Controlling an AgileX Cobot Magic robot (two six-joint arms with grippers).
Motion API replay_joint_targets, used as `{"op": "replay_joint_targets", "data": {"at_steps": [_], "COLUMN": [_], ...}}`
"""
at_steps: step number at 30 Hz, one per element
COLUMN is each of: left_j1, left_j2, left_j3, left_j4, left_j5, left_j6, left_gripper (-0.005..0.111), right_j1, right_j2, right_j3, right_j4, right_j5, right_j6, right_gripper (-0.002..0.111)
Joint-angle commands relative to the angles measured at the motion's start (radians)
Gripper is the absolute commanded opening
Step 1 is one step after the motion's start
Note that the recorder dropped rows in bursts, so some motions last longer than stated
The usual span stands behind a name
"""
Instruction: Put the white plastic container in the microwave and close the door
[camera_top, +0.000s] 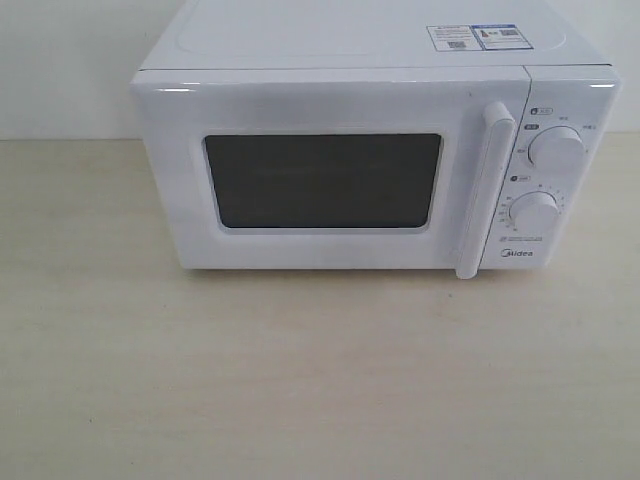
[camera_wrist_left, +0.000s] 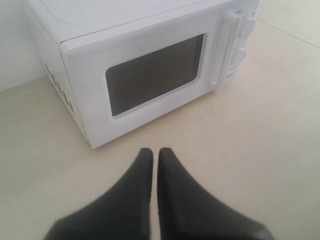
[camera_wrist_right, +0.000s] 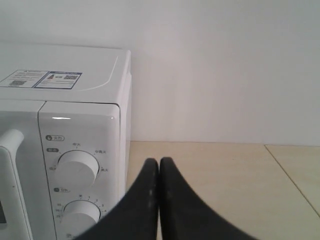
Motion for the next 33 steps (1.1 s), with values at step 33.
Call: {"op": "replay_joint_targets", "data": {"at_steps": [33], "left_j1": [-0.004], "left_j2": [-0.008], "left_j3": [0.004], "left_j4": [0.005], "left_j5": [-0.004], "left_j6": [-0.01], "left_gripper": [0.004], "right_j1": [-0.004], "right_j2": [-0.456], "right_j3": [0.246], "right_j4": [-0.759], "right_j5": [0.13], "right_j6": [0.847], "right_gripper": [0.0]}}
